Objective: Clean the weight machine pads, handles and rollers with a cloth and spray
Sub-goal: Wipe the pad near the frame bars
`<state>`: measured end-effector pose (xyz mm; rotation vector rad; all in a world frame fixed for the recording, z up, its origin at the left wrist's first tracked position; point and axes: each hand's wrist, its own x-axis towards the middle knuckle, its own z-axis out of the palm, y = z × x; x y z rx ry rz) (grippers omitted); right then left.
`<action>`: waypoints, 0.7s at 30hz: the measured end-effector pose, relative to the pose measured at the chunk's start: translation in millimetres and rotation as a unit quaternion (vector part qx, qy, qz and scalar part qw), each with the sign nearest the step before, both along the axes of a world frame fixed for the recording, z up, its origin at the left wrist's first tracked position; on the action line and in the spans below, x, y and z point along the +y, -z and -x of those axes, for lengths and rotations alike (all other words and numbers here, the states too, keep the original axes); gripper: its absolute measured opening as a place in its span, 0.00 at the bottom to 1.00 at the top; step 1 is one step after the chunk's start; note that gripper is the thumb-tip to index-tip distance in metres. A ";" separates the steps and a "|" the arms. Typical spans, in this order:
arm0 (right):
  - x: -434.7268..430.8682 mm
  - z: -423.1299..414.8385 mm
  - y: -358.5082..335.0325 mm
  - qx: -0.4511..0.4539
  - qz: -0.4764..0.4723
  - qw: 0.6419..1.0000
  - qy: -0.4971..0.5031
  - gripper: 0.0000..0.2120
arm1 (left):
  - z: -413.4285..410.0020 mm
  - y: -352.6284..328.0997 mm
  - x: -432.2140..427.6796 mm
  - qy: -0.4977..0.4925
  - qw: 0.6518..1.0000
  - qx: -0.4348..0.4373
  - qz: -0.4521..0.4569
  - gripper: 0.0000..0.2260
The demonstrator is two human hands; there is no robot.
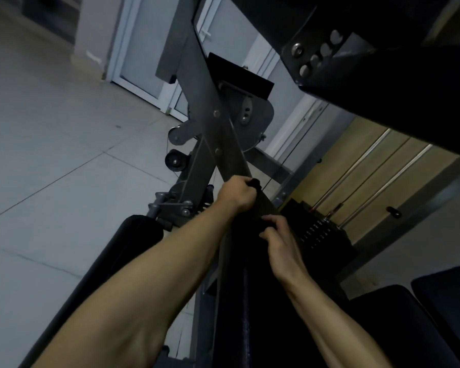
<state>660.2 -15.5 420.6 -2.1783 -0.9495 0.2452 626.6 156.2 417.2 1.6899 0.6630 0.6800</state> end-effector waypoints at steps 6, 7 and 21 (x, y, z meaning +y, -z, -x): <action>1.9 0.3 0.0 0.008 -0.028 0.999 0.016 0.12 | 87.5 26.1 -72.9 0.043 0.996 -0.073 0.000 0.17; 0.9 2.0 -0.2 0.012 -0.036 0.999 0.018 0.14 | 105.1 29.1 -89.8 0.047 0.995 -0.089 0.004 0.18; -109.5 78.8 -0.9 -0.058 0.094 0.982 -0.152 0.25 | 94.8 -12.9 -97.2 -0.018 0.998 -0.011 0.057 0.12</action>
